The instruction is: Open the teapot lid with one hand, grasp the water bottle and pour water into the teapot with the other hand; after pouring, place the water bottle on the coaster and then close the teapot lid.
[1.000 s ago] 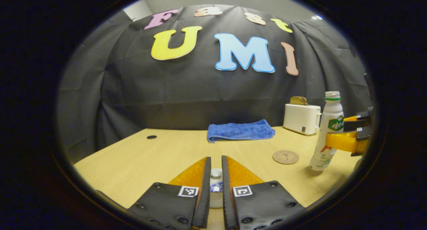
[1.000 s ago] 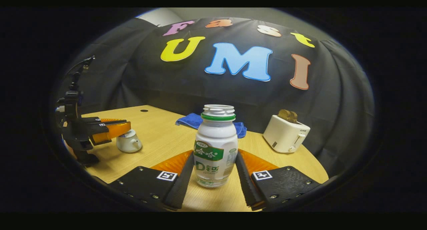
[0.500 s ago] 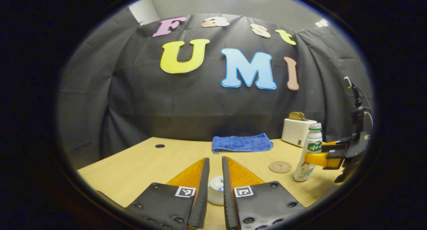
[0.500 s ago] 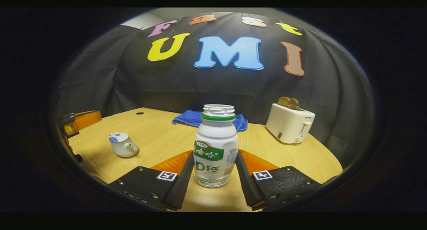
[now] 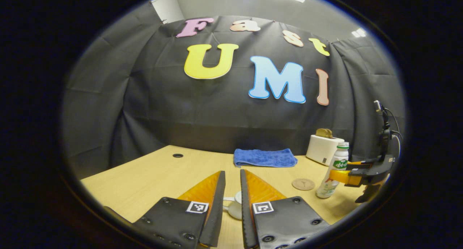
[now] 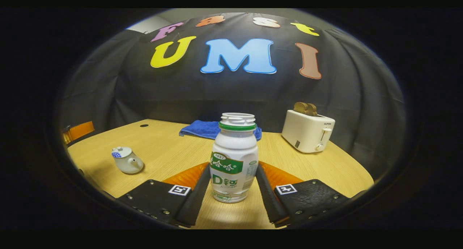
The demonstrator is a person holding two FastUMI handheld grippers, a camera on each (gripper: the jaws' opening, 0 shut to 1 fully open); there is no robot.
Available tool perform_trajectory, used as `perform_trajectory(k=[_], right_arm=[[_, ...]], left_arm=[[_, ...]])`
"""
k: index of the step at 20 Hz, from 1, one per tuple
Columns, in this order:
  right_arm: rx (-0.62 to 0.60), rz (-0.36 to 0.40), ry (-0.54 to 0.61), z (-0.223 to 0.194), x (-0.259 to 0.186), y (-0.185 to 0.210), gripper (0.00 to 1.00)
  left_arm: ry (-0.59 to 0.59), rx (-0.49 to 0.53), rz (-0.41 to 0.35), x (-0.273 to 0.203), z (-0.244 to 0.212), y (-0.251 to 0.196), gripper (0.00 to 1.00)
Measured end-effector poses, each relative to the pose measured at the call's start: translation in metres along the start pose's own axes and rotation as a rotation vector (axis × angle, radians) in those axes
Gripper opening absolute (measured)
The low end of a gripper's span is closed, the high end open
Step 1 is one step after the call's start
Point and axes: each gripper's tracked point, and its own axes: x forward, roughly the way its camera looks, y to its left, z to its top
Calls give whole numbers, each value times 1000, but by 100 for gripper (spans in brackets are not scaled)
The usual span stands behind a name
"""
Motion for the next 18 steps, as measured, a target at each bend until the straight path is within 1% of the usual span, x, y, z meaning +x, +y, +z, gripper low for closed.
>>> perform_trajectory(k=[1, 4, 5, 6, 7, 10, 13, 15, 18], right_arm=[[2, -5, 1, -1, 0, -1, 73], [2, -8, 2, -1, -2, -2, 74], [1, -9, -2, -1, -3, -2, 78], [0, -11, -9, 2, -3, -2, 85], [1, -12, -15, 3, -4, -2, 99], [7, -23, -29, 6, -7, -4, 99], [42, -34, -59, 10, -15, -7, 99], [66, -60, -81, 13, -23, -12, 99], [69, -108, -112, 17, -37, -17, 98]], left_arm=[[0, -2, -1, -1, 0, 0, 28], [0, -6, -7, 0, 0, -3, 28], [0, -6, -10, 0, 0, -5, 28], [0, -5, -15, -1, -1, -6, 28], [-1, -4, -19, -1, -1, -8, 28], [-3, -4, -27, -1, 1, -12, 28], [-5, -6, -33, -3, 1, -17, 28], [-6, -5, -37, -5, 1, -22, 28], [-6, -5, -51, -8, -5, -31, 28]])
